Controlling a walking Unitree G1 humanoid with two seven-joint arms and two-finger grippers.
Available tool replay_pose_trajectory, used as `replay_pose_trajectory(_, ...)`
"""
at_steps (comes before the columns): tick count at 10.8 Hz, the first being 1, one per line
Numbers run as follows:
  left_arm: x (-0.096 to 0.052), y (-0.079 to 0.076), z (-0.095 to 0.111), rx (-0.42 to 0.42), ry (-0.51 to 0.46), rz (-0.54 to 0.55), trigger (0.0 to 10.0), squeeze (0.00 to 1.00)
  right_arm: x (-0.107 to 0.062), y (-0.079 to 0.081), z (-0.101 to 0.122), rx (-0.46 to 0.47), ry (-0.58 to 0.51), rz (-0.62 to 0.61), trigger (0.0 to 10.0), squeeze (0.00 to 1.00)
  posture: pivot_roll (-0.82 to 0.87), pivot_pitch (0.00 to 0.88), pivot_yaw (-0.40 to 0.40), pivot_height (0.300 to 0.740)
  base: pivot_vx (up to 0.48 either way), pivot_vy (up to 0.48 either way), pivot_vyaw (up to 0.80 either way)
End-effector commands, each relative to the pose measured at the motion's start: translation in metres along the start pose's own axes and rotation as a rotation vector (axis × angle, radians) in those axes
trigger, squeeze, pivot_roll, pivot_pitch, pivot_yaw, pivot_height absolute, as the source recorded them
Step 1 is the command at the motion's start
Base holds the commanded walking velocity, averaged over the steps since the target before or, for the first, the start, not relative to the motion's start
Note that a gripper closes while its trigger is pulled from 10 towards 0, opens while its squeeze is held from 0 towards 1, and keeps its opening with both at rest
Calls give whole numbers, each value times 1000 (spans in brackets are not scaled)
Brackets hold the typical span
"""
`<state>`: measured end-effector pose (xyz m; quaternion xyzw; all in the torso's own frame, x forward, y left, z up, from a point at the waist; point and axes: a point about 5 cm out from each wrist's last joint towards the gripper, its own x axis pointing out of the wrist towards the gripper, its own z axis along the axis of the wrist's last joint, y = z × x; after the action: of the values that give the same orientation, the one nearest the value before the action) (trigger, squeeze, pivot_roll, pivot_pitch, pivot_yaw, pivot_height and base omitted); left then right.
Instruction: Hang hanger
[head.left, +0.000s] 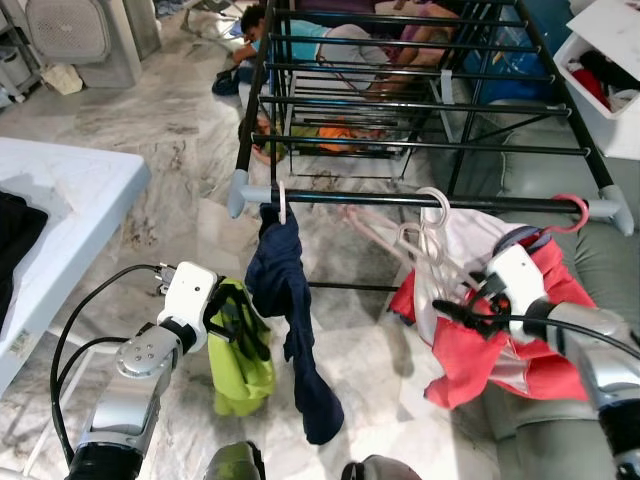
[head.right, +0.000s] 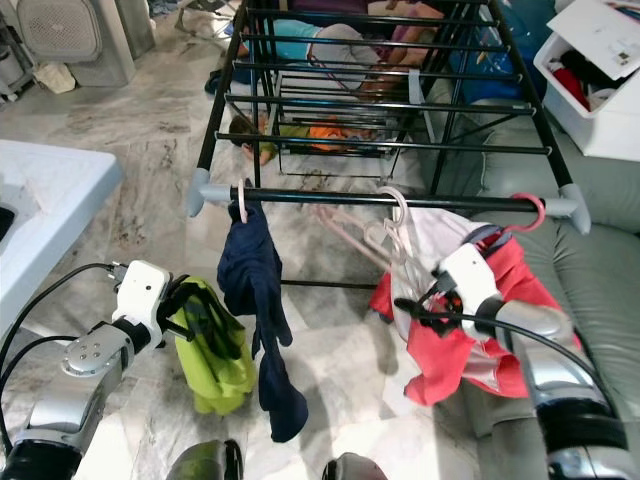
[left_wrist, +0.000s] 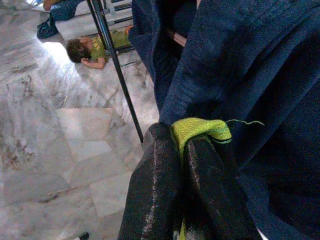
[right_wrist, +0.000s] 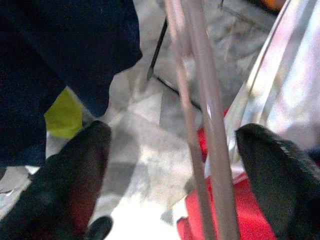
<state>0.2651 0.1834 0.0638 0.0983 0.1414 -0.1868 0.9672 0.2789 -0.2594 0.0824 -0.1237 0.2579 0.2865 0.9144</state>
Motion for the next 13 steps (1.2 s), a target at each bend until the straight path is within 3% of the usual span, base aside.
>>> replay_pose_trajectory(1, 0, 0, 2, 12, 0, -6, 10000, 0, 1, -1, -1, 12, 11, 6, 0, 0, -45, 80, -18, 740, 0, 0, 0)
replay_pose_trajectory(3, -1, -1, 1, 14, 6, -8, 10000, 0, 4, -5, 6, -14, -7, 19, 0, 0, -42, 82, -19, 740, 0, 0, 0)
replay_pose_trajectory(4, -1, -1, 1, 12, 8, -10, 10000, 0, 6, -7, 8, -29, -3, 23, 1922, 0, -42, 83, -22, 740, 0, 0, 0)
replay_pose_trajectory(5, -2, -2, 1, 11, 9, -14, 10000, 0, 8, -8, 12, -53, -8, 36, 4588, 0, -42, 85, -21, 740, 0, 0, 0)
replay_pose_trajectory(6, -2, -2, 1, 10, 12, -17, 10000, 0, 11, -9, 15, -60, -7, 47, 5725, 0, -42, 88, -21, 740, 0, 0, 0)
replay_pose_trajectory(7, -1, -3, 0, 7, 16, -21, 10000, 0, 16, -10, 15, -78, 19, 58, 5490, 0, -43, 86, -18, 740, 0, 0, 0)
replay_pose_trajectory(9, 0, -1, 0, 9, 21, -16, 10000, 0, 25, -15, 17, -119, 81, 75, 0, 0, -39, 83, -26, 740, 0, 0, 0)
replay_pose_trajectory(13, -1, -4, -2, -1, 28, -13, 10000, 0, 29, -22, 22, -119, 100, 62, 0, 0, -36, 78, -42, 740, 0, 0, 0)
